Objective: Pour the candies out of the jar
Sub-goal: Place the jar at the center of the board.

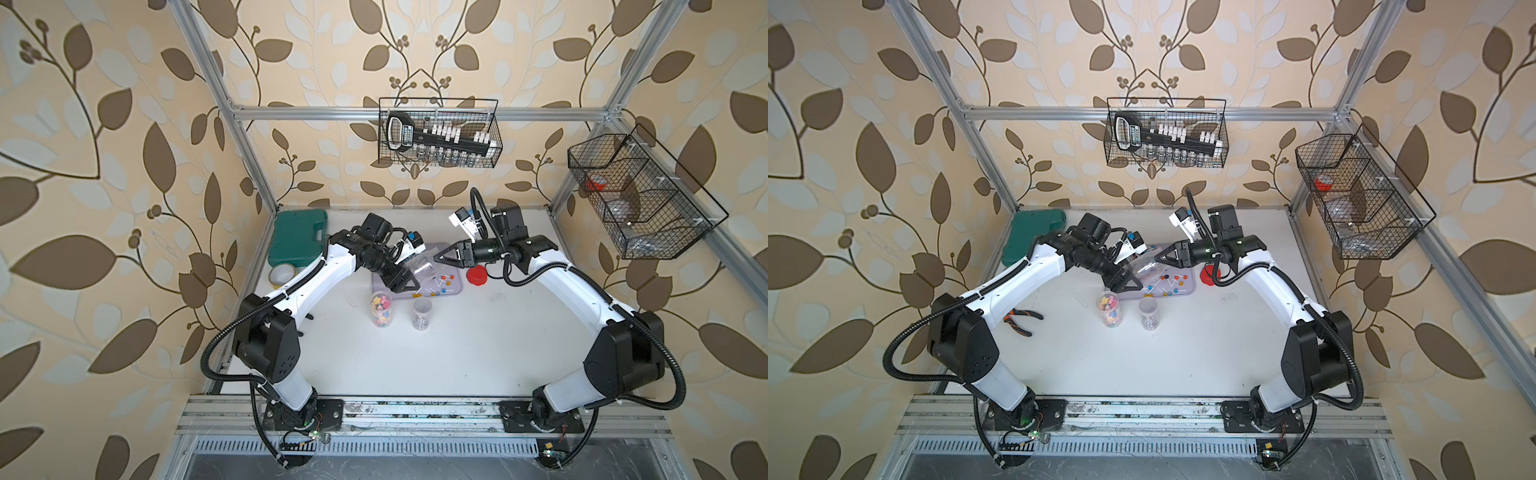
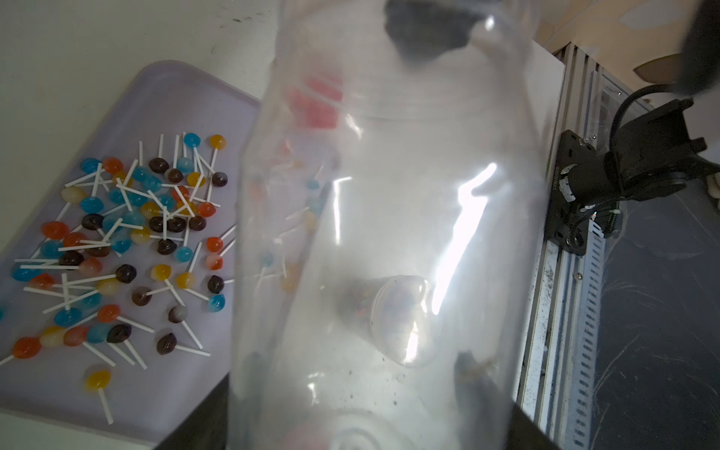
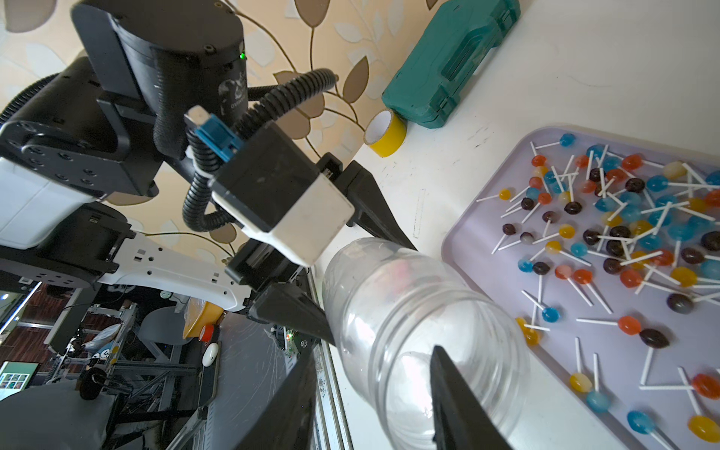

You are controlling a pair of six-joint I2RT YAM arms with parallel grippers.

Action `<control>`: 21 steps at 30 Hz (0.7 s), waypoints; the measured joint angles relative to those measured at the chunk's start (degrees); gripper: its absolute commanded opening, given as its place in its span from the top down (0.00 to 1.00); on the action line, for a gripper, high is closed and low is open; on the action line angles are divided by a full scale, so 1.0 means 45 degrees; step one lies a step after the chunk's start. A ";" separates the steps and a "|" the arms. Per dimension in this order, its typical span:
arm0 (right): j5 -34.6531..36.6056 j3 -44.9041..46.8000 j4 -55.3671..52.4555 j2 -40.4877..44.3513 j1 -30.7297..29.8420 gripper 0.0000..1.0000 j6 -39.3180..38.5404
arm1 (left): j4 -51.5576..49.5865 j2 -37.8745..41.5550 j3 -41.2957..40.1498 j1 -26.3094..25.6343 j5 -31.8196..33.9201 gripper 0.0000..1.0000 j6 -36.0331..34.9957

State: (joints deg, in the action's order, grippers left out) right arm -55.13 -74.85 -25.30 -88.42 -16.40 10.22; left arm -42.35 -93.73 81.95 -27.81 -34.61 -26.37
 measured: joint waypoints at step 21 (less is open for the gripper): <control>-0.0379 0.0301 0.0369 -0.0112 0.0029 0.91 0.0529 | 0.0461 0.0321 -0.0622 -0.0005 0.0024 0.28 0.0282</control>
State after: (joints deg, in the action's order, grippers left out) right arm -56.84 -73.49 -23.64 -88.92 -16.27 12.60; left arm -40.27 -92.29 79.15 -27.83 -34.50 -25.10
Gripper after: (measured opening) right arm 0.111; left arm 0.729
